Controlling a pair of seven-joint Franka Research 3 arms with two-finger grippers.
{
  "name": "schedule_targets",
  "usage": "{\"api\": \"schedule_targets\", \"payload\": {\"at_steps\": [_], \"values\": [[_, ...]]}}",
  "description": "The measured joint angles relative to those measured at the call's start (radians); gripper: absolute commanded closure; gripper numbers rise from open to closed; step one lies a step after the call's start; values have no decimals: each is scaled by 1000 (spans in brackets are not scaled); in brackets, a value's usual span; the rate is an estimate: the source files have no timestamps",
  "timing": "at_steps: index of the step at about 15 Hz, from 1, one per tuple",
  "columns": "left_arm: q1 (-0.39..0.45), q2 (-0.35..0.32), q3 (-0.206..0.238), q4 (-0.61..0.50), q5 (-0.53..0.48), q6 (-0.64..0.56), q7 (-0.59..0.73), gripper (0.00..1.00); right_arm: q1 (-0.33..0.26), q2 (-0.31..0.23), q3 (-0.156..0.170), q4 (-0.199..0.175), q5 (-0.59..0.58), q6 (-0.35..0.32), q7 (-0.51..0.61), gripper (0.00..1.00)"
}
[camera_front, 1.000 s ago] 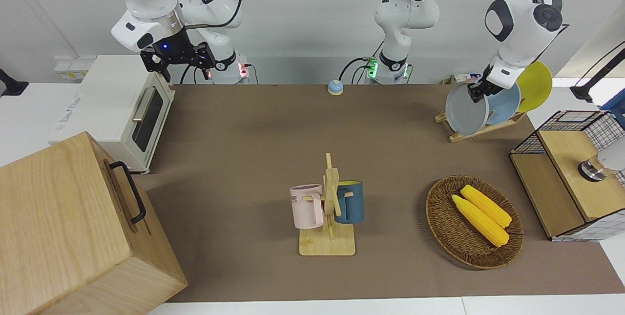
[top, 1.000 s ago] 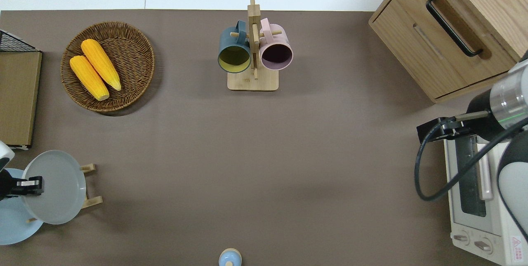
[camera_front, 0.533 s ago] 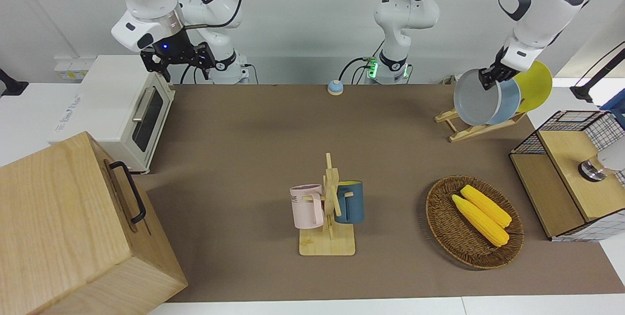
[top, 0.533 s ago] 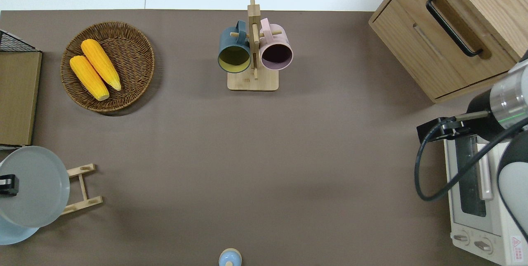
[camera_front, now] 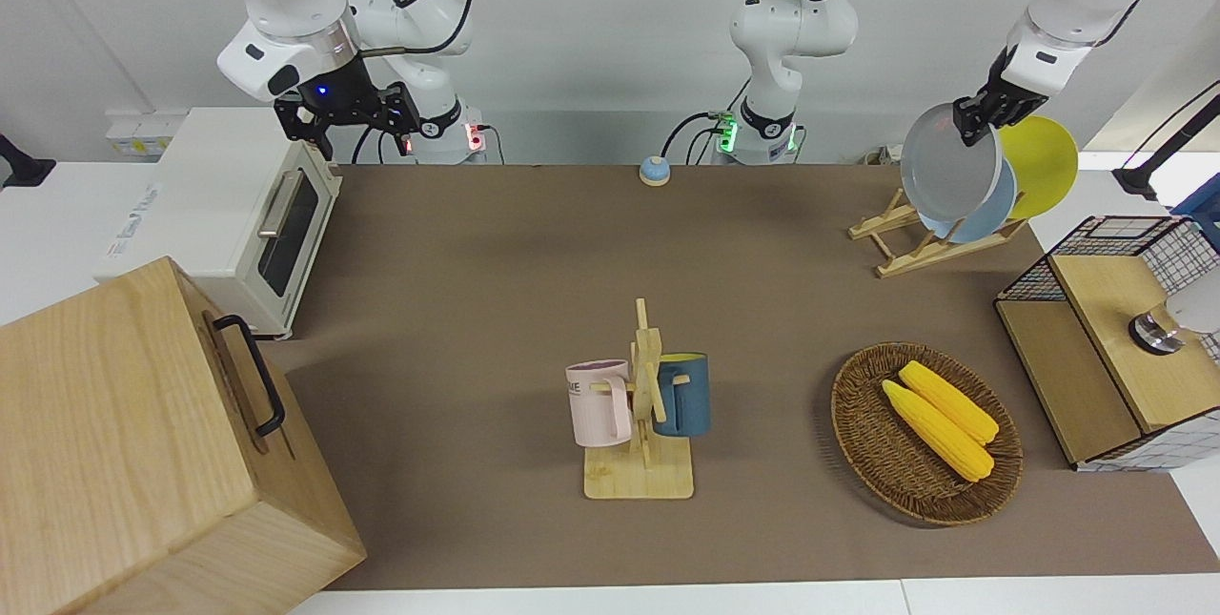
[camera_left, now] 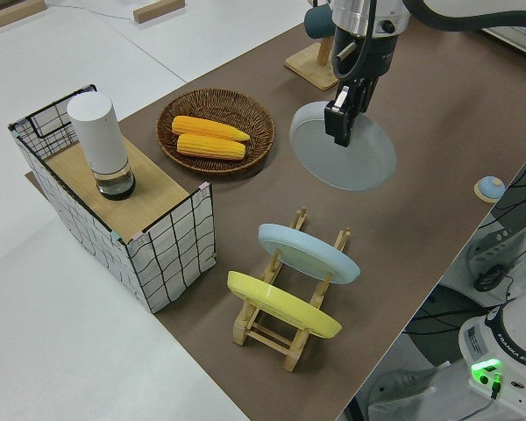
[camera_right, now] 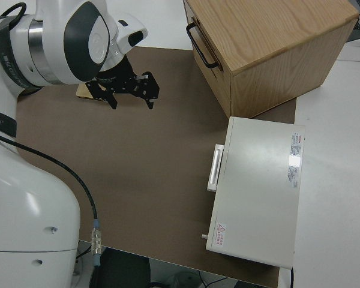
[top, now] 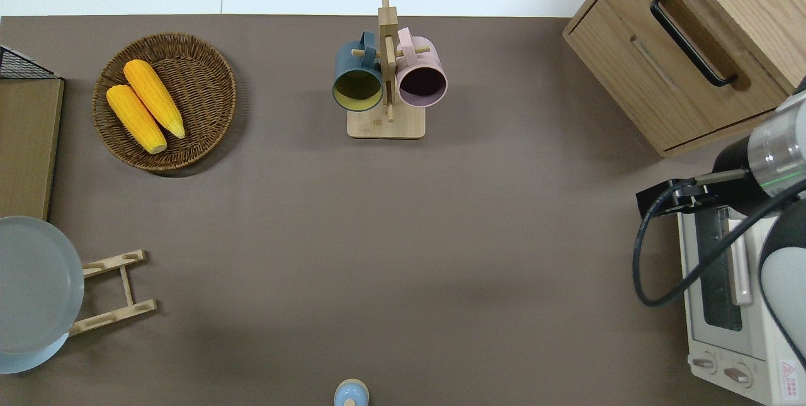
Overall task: Pick gray plate from low plate rack and place it on table with left arm
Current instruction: 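Lift the gray plate up out of the rack with the left gripper, then carry the gray plate away from the rack onto the open table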
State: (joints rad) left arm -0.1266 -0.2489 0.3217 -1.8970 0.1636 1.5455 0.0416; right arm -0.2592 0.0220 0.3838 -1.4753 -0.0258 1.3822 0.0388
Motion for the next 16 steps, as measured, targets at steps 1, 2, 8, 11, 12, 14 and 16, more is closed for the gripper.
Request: {"api": "schedule_targets", "payload": {"at_steps": [1,2,8,11,12,14,16], "values": [[0,-2,-5,1,0,-3,0,898,0,0,0,0,0,0,0,17],[0,-3,-8,2,-3,-6,-1,898,0,0,0,0,0,0,0,17],[-1,14,-8,-2,-155,-15,-25,898,0,0,0,0,0,0,0,17],[-30,43,-9,-9,-261,-16,-42,898,0,0,0,0,0,0,0,17],[-45,55,-9,-13,-297,-16,-51,898,0,0,0,0,0,0,0,17],[-85,81,-8,-23,-343,-13,-65,898,0,0,0,0,0,0,0,17],[-129,104,-8,-35,-362,-2,-82,896,0,0,0,0,0,0,0,17]]}}
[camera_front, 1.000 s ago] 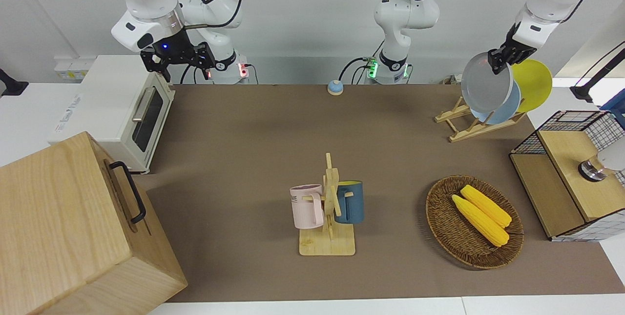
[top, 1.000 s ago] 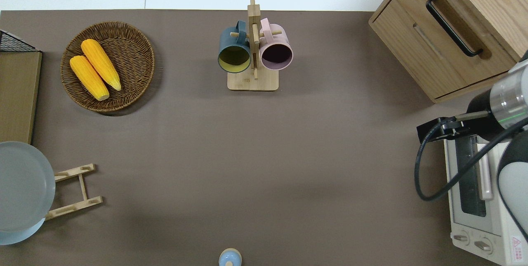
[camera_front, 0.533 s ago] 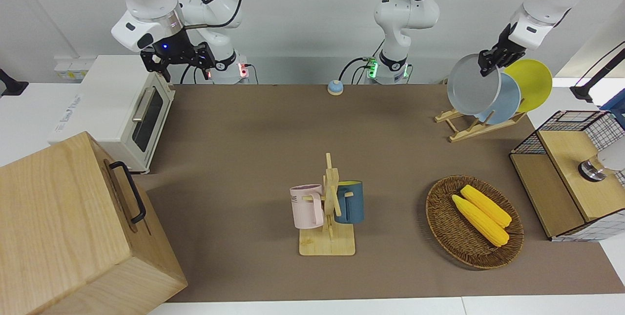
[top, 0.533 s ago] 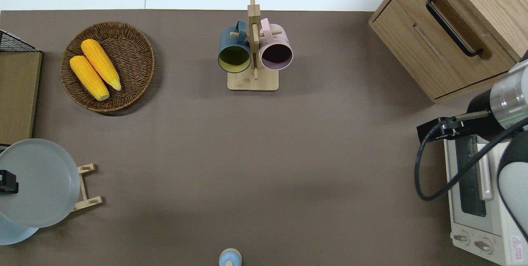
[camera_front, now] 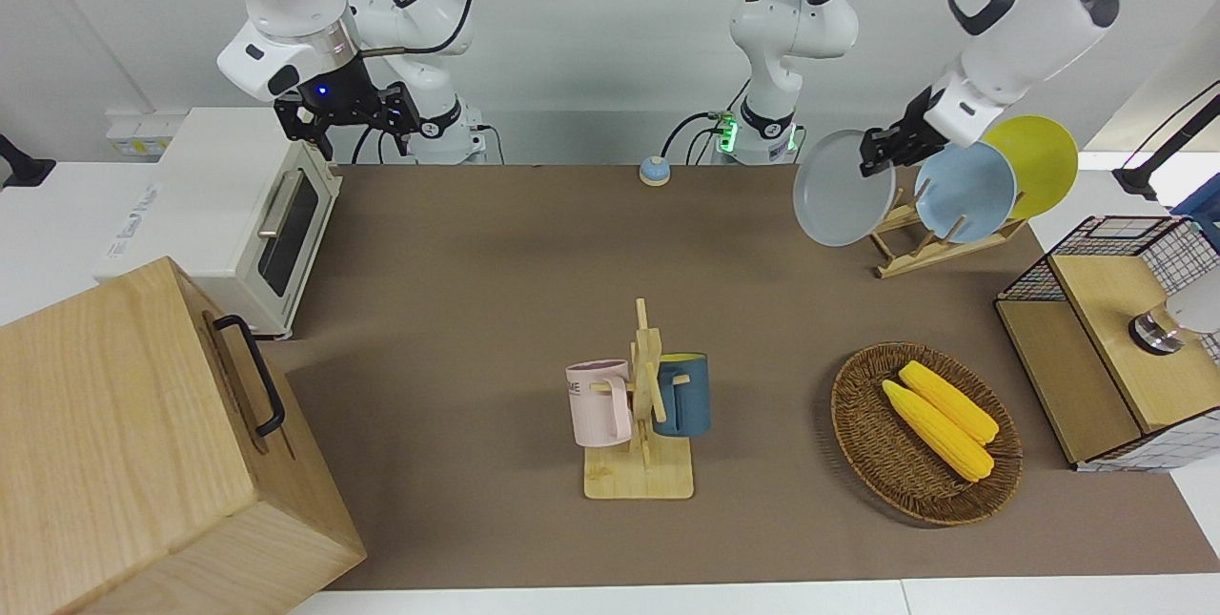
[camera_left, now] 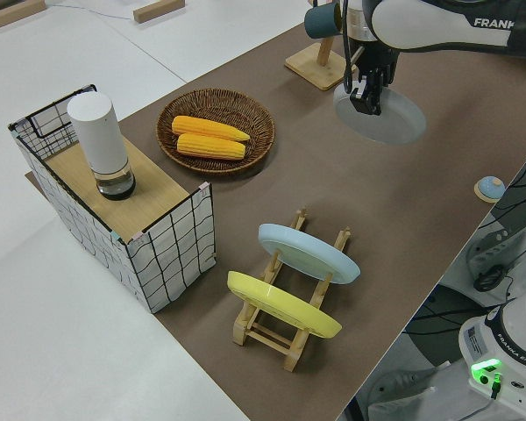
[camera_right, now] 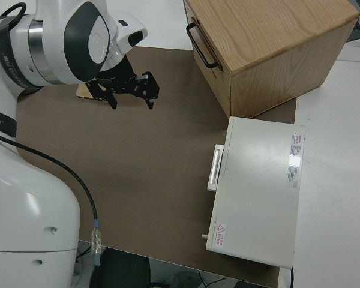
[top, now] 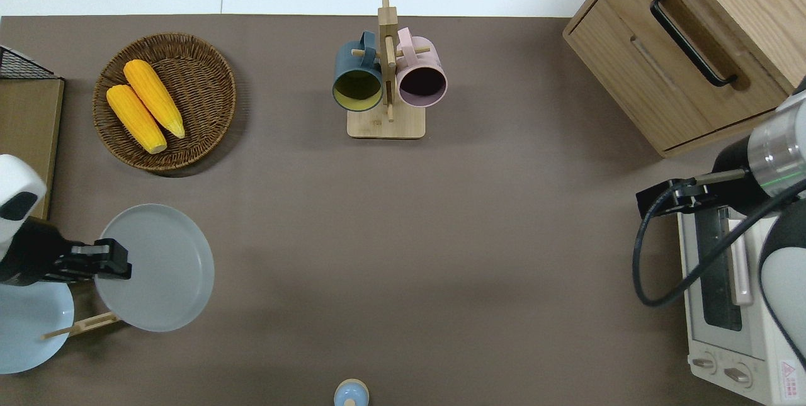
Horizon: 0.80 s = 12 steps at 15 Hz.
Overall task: Pick gray plate from low plate rack and place it on table with left arm
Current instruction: 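Carry the gray plate away from the rack onto the open table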
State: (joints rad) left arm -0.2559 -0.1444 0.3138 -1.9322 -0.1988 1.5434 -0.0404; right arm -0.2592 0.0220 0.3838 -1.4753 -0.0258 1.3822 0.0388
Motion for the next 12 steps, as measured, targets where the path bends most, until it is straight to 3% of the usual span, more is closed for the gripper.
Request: {"api": "schedule_targets", "payload": {"at_steps": [3,12], "values": [[-46,32,-1,-43,-28,66,-10,894,0,0,0,0,0,0,0,17],[-71,87,1,-133,-121,195,-7,892,0,0,0,0,0,0,0,17]]}}
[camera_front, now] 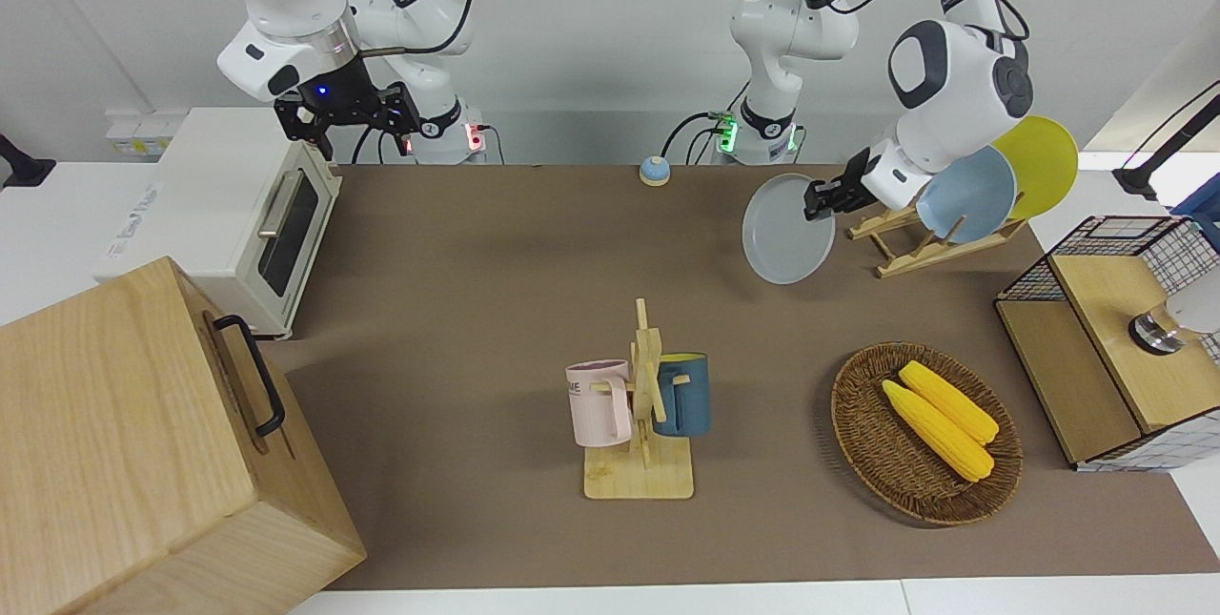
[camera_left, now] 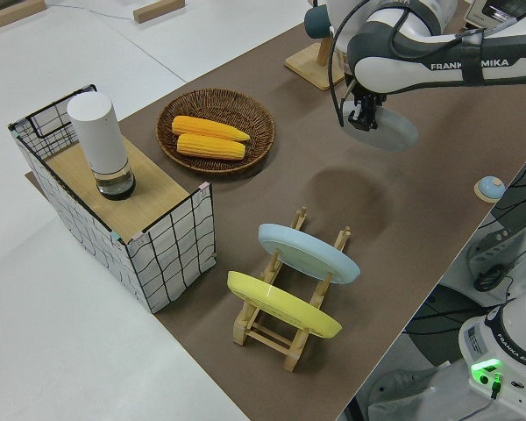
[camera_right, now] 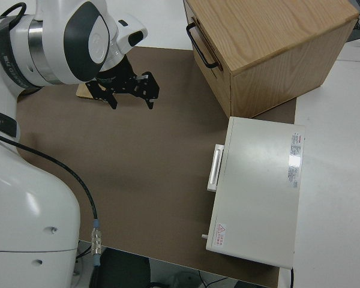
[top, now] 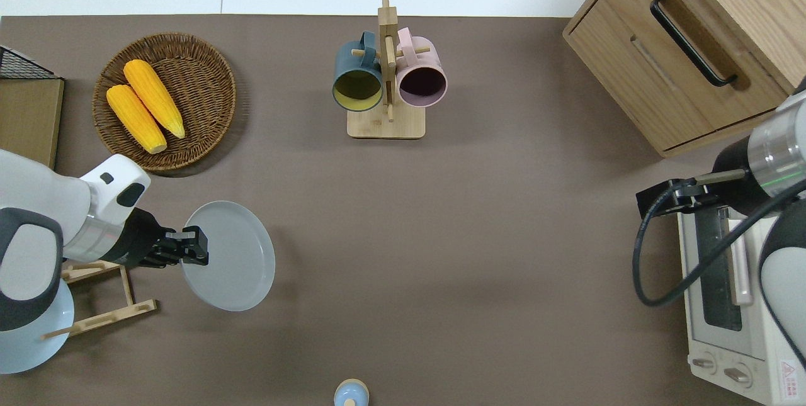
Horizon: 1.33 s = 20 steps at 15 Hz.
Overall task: Pick gray plate from low plate rack and place it on table with left arm
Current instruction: 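Carry the gray plate away from the rack onto the open table, then lower the gray plate flat onto the table and open the left gripper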
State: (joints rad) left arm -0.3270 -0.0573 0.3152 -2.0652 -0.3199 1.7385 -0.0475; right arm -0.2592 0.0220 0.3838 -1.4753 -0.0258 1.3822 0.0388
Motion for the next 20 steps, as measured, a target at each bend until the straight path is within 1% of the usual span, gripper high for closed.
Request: {"api": "schedule_targets", "payload": {"at_steps": [8,12,15,17,18,19,20], "values": [[-32,44,-2,-26,-12,34,0,881,0,0,0,0,0,0,0,17],[-35,53,-2,-27,-13,36,0,879,0,0,0,0,0,0,0,17],[-35,58,-2,-31,-13,60,0,879,0,0,0,0,0,0,0,17],[-35,63,-2,-41,-13,80,0,821,0,0,0,0,0,0,0,17],[-35,67,-3,-46,-13,87,0,752,0,0,0,0,0,0,0,17],[-35,70,-4,-48,-13,92,0,596,0,0,0,0,0,0,0,17],[-36,72,-5,-49,-13,93,0,406,0,0,0,0,0,0,0,17]]}}
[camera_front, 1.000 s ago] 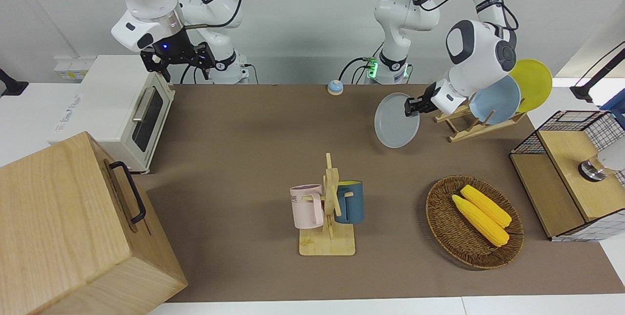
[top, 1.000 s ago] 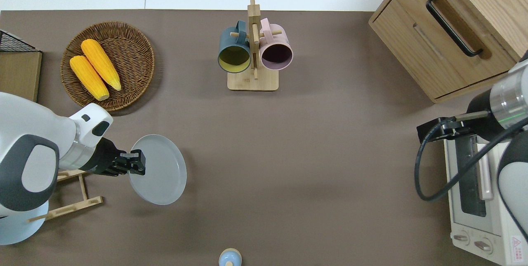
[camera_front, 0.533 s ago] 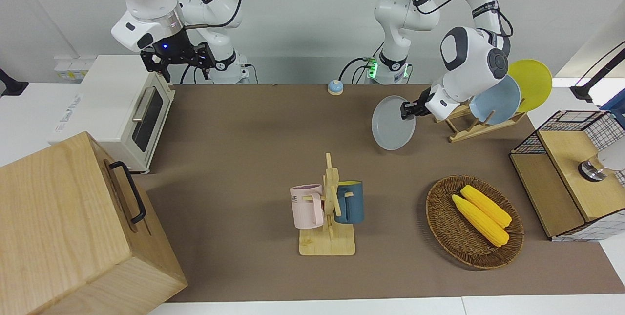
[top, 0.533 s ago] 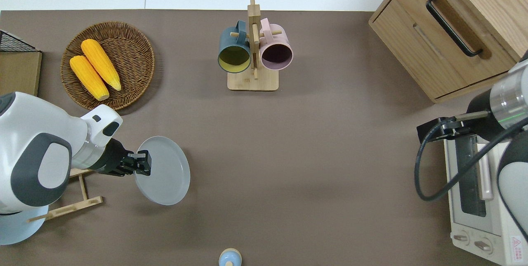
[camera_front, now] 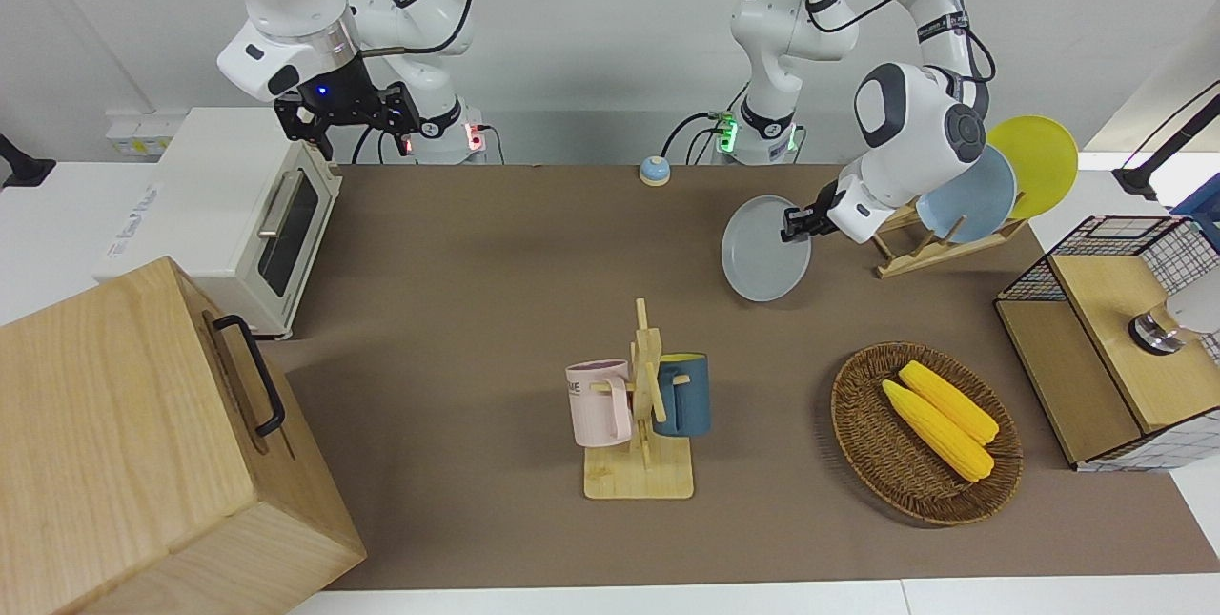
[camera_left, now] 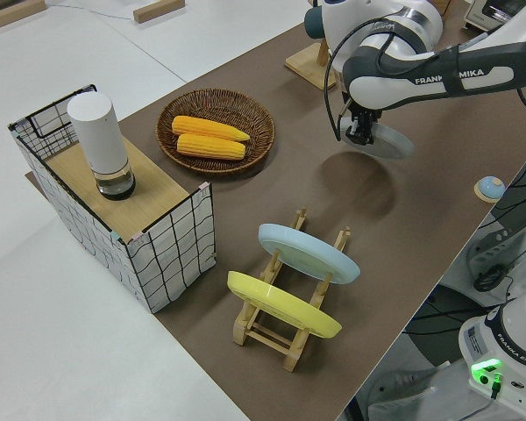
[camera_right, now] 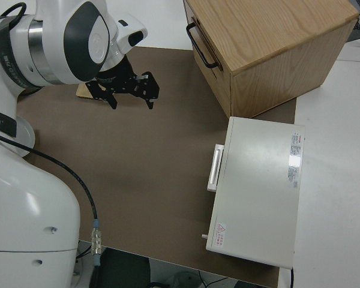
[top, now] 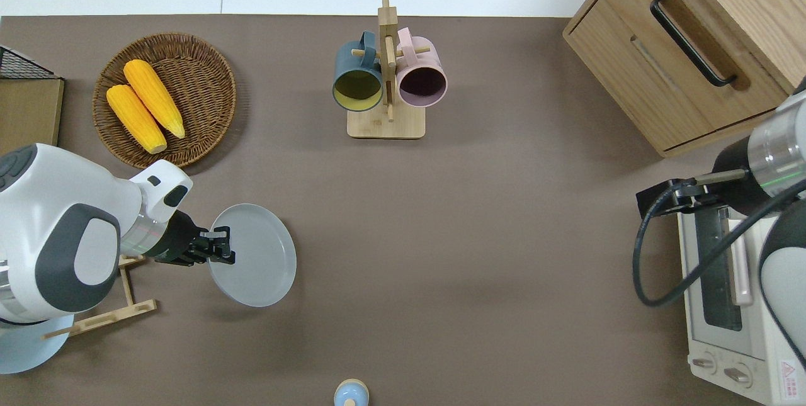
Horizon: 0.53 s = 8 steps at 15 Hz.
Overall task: Pick gray plate from low plate rack and place it on table with left arm
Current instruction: 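Lower the gray plate flat onto the table and open the left gripper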
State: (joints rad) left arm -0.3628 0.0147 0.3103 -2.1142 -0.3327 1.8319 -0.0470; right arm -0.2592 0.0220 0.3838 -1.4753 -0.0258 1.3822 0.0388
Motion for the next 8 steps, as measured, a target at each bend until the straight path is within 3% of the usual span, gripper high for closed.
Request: {"api": "schedule_targets", "payload": {"at_steps": [1,3,4,8], "values": [[0,1,-1,0,0,0,0,232,0,0,0,0,0,0,0,17],[-1,1,-2,0,0,1,1,68,0,0,0,0,0,0,0,17],[-1,1,-2,0,0,2,2,24,0,0,0,0,0,0,0,17],[-1,1,-2,0,0,2,3,15,0,0,0,0,0,0,0,17]]}}
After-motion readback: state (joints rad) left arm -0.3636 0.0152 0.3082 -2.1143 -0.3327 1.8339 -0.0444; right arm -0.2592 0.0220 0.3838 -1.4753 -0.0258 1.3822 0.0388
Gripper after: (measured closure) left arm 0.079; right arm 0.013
